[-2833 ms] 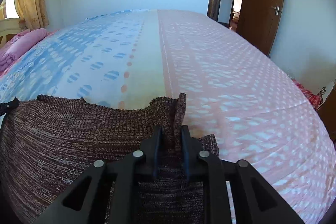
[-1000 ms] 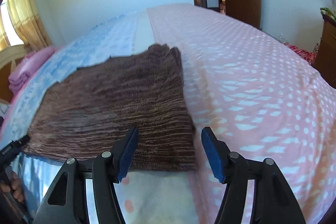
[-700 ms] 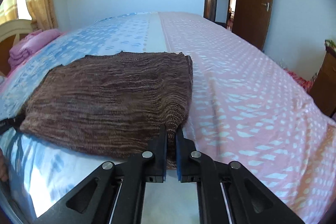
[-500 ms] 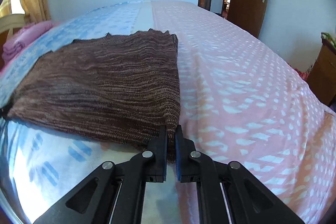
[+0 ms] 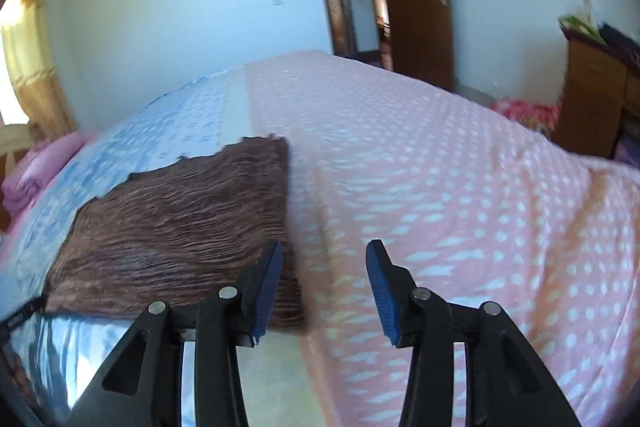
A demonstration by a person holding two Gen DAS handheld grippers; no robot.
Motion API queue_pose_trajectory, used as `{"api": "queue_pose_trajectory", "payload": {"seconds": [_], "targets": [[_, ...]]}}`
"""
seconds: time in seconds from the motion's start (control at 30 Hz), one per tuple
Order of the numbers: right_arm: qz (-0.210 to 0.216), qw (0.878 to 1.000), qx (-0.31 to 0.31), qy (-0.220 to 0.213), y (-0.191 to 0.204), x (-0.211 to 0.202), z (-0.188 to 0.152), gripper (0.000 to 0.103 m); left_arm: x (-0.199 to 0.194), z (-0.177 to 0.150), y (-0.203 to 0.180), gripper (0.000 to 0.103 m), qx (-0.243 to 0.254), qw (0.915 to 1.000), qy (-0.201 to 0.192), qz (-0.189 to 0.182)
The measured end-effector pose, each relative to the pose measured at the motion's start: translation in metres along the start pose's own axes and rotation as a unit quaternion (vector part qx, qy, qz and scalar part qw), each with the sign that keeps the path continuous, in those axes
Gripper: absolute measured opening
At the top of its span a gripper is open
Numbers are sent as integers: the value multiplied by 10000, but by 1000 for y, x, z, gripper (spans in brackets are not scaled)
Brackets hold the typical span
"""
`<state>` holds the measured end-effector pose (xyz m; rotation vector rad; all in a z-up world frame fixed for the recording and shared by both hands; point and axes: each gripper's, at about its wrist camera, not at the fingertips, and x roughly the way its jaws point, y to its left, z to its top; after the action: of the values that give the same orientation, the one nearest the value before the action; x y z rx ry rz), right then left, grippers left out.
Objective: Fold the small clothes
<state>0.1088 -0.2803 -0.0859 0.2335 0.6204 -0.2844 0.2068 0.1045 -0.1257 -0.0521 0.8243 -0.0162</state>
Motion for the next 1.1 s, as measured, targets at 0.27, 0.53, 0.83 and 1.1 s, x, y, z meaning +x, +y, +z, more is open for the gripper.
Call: {"api": "queue_pose_trajectory", "payload": {"seconds": [0.27,0.53,0.83,1.1], "targets": [[463,9910,-1239,186,99,19,3,38,-13,8,-21,71,408,9984,-252,289],[663,9812,-1293,1269,104,81,-2,38,-17,26,-28,78,466,9983,-337,-53],[333,9951,-720,589,48,96,82,64,16,49,-53,81,302,9986,-249,-352],[64,9931,-758,894,54,167,96,24,52,44,-47,85,-138,9987,193,-455]]}}
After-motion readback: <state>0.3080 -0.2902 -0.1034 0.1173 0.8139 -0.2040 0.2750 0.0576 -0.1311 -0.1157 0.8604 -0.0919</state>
